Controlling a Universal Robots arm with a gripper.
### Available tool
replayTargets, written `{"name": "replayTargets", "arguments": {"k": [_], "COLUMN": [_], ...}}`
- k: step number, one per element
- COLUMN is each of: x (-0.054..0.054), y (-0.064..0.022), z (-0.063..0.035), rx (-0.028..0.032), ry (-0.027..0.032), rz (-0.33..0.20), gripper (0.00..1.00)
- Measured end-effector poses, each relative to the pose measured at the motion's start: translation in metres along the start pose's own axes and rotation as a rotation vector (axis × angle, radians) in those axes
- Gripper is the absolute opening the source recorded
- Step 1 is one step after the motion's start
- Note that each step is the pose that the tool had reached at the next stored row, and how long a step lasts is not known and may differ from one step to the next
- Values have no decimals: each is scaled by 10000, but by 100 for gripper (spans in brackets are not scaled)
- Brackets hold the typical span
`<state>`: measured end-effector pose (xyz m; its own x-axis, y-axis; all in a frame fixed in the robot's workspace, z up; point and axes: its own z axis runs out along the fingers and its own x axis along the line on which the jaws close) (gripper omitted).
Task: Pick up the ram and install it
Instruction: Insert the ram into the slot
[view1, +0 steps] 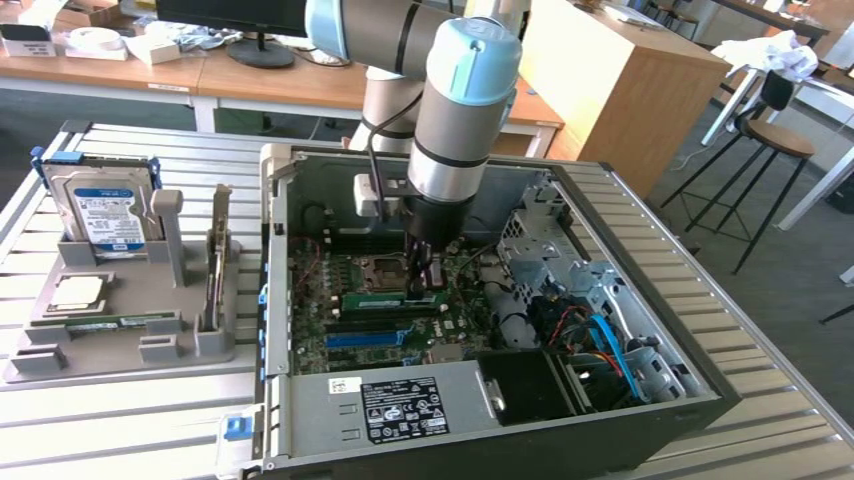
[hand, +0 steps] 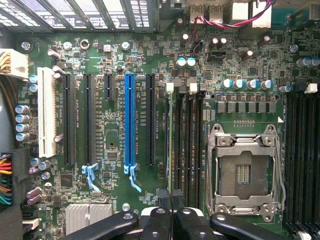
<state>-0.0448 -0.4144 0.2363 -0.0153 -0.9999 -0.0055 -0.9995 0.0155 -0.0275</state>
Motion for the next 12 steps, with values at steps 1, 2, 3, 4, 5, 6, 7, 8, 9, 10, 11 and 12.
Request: {"name": "replayTargets", "arguments": {"k": [1, 2, 3, 4, 5, 6, 7, 8, 9, 10, 11, 12], "x": [0, 0, -1, 0, 0, 0, 0, 0, 0, 0, 0, 0], "y": [0, 0, 0, 0, 0, 0, 0, 0, 0, 3, 3, 3], "z": [1, 4, 8, 11, 13, 14, 14, 14, 14, 15, 15, 15], "rx": [0, 1, 2, 1, 0, -1, 0, -1, 0, 0, 0, 0], "ry": [-1, -3, -4, -2, 0, 1, 1, 1, 0, 0, 0, 0], "rz": [-1, 0, 0, -1, -1, 0, -1, -1, -1, -2, -1, -2], "gripper": [11, 11, 11, 11, 11, 11, 11, 11, 11, 11, 11, 11]}}
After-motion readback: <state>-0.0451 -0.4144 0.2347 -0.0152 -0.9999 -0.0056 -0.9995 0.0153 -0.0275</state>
